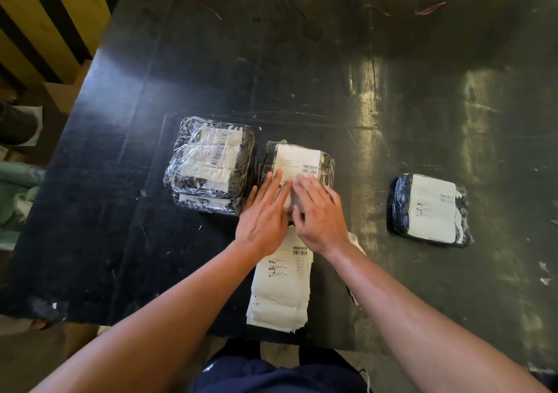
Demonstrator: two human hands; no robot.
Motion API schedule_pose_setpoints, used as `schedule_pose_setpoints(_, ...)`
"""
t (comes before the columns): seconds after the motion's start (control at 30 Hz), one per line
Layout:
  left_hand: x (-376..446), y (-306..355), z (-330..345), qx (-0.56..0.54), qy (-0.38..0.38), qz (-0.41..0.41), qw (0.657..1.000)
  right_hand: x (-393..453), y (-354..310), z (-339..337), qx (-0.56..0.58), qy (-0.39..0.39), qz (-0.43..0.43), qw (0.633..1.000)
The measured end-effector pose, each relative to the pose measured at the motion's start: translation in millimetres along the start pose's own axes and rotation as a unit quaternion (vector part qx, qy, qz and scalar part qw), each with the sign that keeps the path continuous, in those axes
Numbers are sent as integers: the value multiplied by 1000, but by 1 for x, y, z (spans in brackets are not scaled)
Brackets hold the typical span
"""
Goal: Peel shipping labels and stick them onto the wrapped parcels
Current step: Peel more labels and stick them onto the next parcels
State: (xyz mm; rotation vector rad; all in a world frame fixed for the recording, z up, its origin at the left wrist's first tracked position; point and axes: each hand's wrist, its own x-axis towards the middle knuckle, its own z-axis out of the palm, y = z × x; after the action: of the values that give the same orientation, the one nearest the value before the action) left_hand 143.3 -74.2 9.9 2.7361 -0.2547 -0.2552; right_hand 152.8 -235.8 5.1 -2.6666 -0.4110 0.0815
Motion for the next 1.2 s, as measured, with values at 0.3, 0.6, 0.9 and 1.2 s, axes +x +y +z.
schedule_pose_setpoints(0.3, -2, -12, 10, -6, 11, 6, 1000, 71, 2, -12, -79, -125, 31, 988)
schedule_pose_setpoints(0.6, 0, -15, 9, -20, -12, 5, 1000, 63, 39, -26, -98, -114, 125, 981)
schedule_pose_setpoints(0.9, 0, -18, 8, -7, -6, 13, 1000, 33, 15, -18, -143, -112, 31, 983)
schedule_pose_setpoints(1.2, 1, -18, 11, -12, -16, 9, 1000, 13, 13, -21, -123, -96, -11, 988)
